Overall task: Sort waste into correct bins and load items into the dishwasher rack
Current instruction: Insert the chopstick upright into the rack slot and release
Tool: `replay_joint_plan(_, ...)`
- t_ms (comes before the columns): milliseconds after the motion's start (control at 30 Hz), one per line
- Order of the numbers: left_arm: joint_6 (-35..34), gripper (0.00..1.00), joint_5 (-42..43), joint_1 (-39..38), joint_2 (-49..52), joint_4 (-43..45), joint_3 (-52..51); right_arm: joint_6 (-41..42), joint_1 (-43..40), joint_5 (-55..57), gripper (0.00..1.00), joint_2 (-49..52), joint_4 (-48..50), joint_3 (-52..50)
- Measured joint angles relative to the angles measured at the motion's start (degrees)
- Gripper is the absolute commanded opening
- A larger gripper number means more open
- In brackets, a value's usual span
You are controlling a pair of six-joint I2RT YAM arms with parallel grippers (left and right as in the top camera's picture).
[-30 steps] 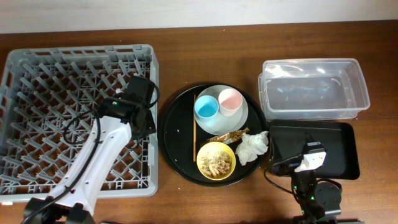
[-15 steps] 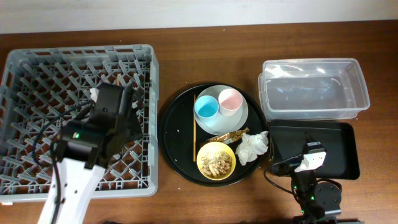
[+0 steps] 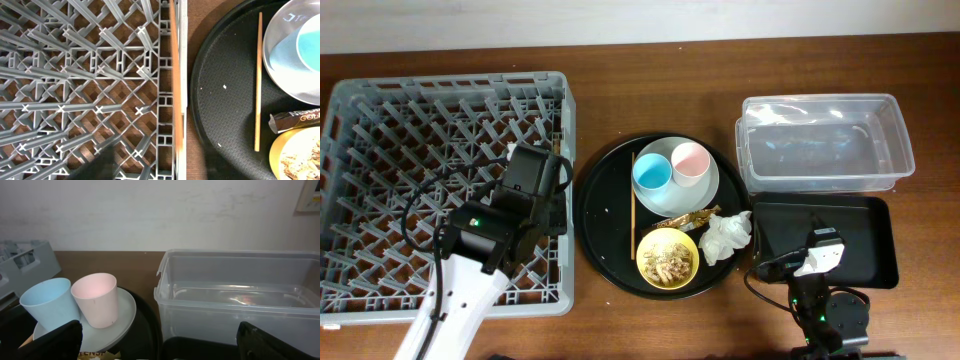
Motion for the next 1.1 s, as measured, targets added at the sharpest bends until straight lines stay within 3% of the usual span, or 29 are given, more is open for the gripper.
replay_joint_plan(200,0.0,0.96,0.0,0.0,0.0,0.1,0.0,0.0,0.0,0.0,0.99,0.0,0.0,0.0)
replay_joint_plan(300,0.0,0.90,-0.2,0.0,0.0,0.1,0.0,0.1,0.0,0.0,0.99,0.0,0.0,0.0)
replay_joint_plan(467,-2.4,0.56,-3.2,6.9,4.5,-1.6,-1.4,0.0,0.0,0.0,0.99,0.0,0.0,0.0)
replay_joint_plan(500,-1.8,0.45,-2.3,7.7,6.3,-0.5,-1.6,0.0,0.0,0.0,0.99,0.0,0.0,0.0)
replay_joint_plan(533,-0.9,0.23,-0.9,8.3,9.0,1.2,-1.6,0.0,0.0,0.0,0.99,0.0,0.0,0.0)
replay_joint_plan(567,0.3,0.10,0.7,8.5,13.0,2.4,-1.8,0.0,0.0,0.0,0.99,0.0,0.0,0.0)
replay_joint_plan(700,1.3,0.00,2.4,8.5,14.6,3.3,-2.2,0.0,0.0,0.0,0.98,0.0,0.0,0.0)
replay_joint_plan(767,1.6,0.01,2.7,8.5,14.6,3.3,-2.2,0.0,0.0,0.0,0.99,0.0,0.0,0.0)
replay_joint_plan(800,1.7,0.31,2.9,8.5,14.6,3.3,-2.2,0.0,0.0,0.0,0.99,0.0,0.0,0.0)
replay_joint_plan(833,1.7,0.48,3.0,8.5,14.6,3.1,-2.2,0.0,0.0,0.0,0.99,0.0,0.0,0.0)
replay_joint_plan(933,1.8,0.45,3.1,8.5,14.6,2.2,-2.2,0.0,0.0,0.0,0.99,0.0,0.0,0.0)
replay_joint_plan(1033,1.7,0.23,3.1,8.5,14.6,2.6,-2.4,0.0,0.0,0.0,0.99,0.0,0.0,0.0)
replay_joint_plan(1100,1.5,0.20,3.2,8.5,14.6,3.5,-4.9,0.0,0.0,0.0,0.99,0.0,0.0,0.0)
